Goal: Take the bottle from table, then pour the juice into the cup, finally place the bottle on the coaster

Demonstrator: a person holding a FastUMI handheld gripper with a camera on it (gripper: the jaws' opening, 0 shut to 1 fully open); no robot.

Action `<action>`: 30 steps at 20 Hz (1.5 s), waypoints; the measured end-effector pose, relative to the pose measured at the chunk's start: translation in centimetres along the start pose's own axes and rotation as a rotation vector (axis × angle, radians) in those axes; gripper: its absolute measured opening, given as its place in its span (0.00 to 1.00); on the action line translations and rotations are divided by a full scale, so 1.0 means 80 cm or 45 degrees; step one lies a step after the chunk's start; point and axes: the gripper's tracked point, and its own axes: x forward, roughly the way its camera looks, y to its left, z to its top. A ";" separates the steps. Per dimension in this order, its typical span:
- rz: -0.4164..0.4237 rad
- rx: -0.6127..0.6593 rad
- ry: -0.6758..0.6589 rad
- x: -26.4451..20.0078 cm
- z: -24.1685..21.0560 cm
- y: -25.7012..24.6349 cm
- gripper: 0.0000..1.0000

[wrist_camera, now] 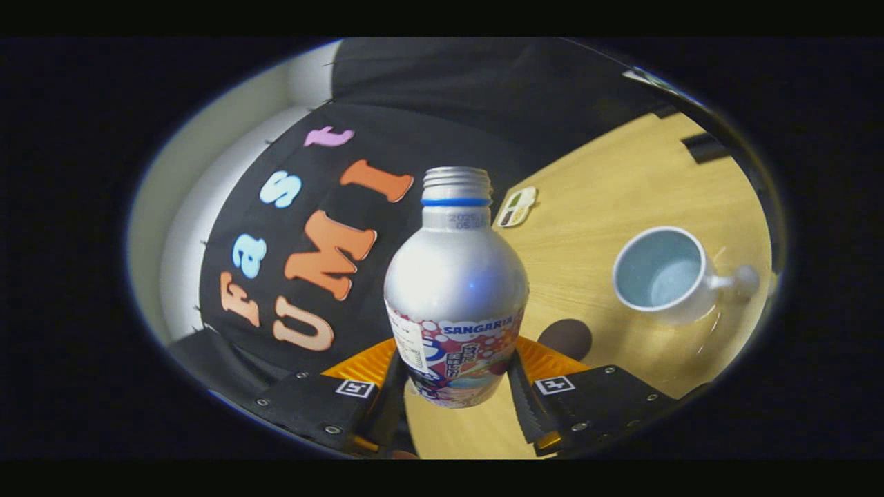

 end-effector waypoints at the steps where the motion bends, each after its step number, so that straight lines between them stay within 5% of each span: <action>1: 0.000 -0.119 0.003 0.004 -0.003 0.003 0.69; 5: -0.078 -0.571 -0.018 0.022 -0.011 -0.008 0.71; 11: -0.188 -0.965 -0.027 0.062 -0.017 -0.036 0.71; 19: -0.243 -1.195 0.013 0.102 -0.047 -0.068 0.72; 30: -0.248 -1.239 0.088 0.120 -0.070 -0.087 0.76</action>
